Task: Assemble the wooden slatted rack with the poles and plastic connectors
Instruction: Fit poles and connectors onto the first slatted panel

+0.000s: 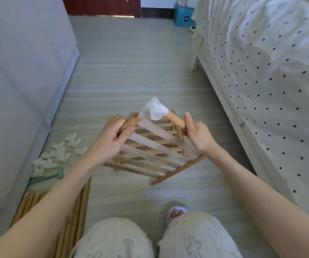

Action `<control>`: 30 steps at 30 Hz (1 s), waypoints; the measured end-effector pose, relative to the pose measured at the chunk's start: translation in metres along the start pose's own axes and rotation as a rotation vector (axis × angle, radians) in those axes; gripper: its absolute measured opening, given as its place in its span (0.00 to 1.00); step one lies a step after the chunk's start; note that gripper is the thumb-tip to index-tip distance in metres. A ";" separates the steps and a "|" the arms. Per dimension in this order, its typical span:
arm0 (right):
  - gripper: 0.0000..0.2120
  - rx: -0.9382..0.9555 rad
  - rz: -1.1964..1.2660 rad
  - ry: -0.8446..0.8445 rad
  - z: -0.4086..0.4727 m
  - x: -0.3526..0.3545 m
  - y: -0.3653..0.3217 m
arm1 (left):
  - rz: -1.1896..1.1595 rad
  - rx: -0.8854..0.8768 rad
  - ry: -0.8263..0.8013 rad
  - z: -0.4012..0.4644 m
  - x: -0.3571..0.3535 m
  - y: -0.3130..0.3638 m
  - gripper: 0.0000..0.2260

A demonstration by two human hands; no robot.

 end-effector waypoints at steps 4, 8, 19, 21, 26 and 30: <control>0.24 0.112 -0.417 -0.048 -0.008 -0.009 -0.028 | -0.209 0.350 -0.047 -0.039 0.003 -0.024 0.08; 0.25 0.243 -0.633 -0.212 -0.023 -0.049 -0.035 | -0.528 0.716 -0.041 -0.079 0.013 -0.059 0.12; 0.14 0.481 -0.661 -0.402 -0.022 -0.097 -0.051 | 0.525 0.401 -0.544 -0.025 -0.013 -0.029 0.31; 0.16 0.467 -0.683 -0.426 -0.016 -0.084 -0.044 | 0.649 0.425 -0.567 -0.024 -0.022 -0.040 0.23; 0.24 0.226 -0.853 -0.649 0.012 -0.044 -0.002 | 0.585 0.474 -0.642 -0.020 -0.022 -0.049 0.11; 0.34 0.090 -0.895 -0.804 0.029 -0.042 0.027 | 0.435 0.625 -0.711 -0.016 -0.020 -0.054 0.12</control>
Point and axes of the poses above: each hand's wrist, its own z-axis towards the middle knuckle, its own x-axis out of the back of the hand, y = z × x, the point moved 4 cm from there along z, towards the middle knuckle, and after that the axes turned 4 degrees about -z, right-handed, at the moved point
